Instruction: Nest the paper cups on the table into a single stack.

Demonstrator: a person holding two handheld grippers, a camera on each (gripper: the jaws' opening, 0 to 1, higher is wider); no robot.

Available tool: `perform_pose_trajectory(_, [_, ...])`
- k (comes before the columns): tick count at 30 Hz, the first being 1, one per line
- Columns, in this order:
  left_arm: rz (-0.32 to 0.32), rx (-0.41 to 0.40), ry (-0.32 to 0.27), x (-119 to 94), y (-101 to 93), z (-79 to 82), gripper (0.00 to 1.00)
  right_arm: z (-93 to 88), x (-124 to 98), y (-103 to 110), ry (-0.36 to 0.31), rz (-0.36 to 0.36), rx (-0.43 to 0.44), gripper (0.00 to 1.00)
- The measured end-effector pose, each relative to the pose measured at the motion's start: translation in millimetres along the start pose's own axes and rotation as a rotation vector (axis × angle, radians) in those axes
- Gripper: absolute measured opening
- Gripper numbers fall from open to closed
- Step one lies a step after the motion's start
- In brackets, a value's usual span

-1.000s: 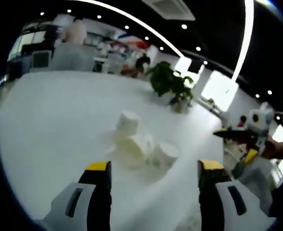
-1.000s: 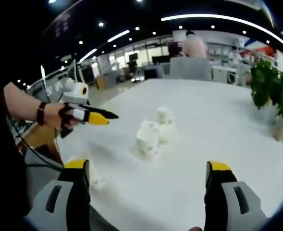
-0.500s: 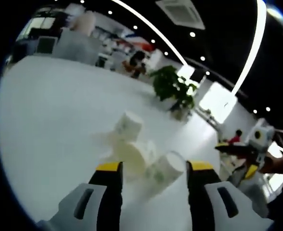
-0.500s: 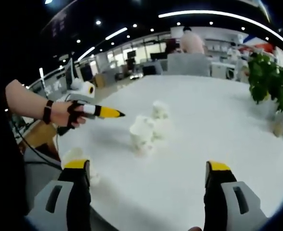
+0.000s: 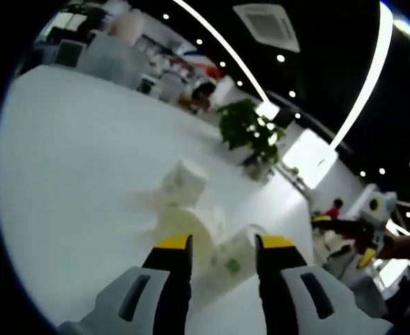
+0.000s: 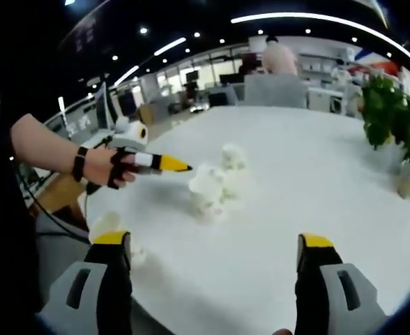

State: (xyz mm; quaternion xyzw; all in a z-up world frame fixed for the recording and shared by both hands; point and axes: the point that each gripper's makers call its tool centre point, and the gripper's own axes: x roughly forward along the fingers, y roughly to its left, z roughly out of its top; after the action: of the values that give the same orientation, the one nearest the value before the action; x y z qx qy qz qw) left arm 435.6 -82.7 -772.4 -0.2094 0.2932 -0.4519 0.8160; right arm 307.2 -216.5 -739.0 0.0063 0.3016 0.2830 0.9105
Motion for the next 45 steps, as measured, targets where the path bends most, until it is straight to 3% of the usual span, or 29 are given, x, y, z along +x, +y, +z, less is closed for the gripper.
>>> perform_pose_trajectory(17, [0.005, -0.092, -0.007, 17.7, 10.5, -1.5, 0.33, -7.6, -4.8, -5.6, 0.018, -0.006, 0.012, 0.97])
perform_pose_trajectory(27, [0.002, -0.093, -0.007, 24.3, 8.7, 2.0, 0.27, -7.9, -7.0, -7.2, 0.018, -0.007, 0.012, 0.96])
perform_pose_trajectory(41, [-0.037, -0.140, -0.038, 29.6, 1.6, 8.8, 0.04, -9.4, -10.2, -10.5, 0.018, -0.013, 0.012, 0.95])
perform_pose_trajectory(45, [-0.043, -0.155, -0.037, 30.4, -0.5, 8.8, 0.02, -8.5, -8.6, -10.9, 0.015, -0.009, 0.014, 0.95])
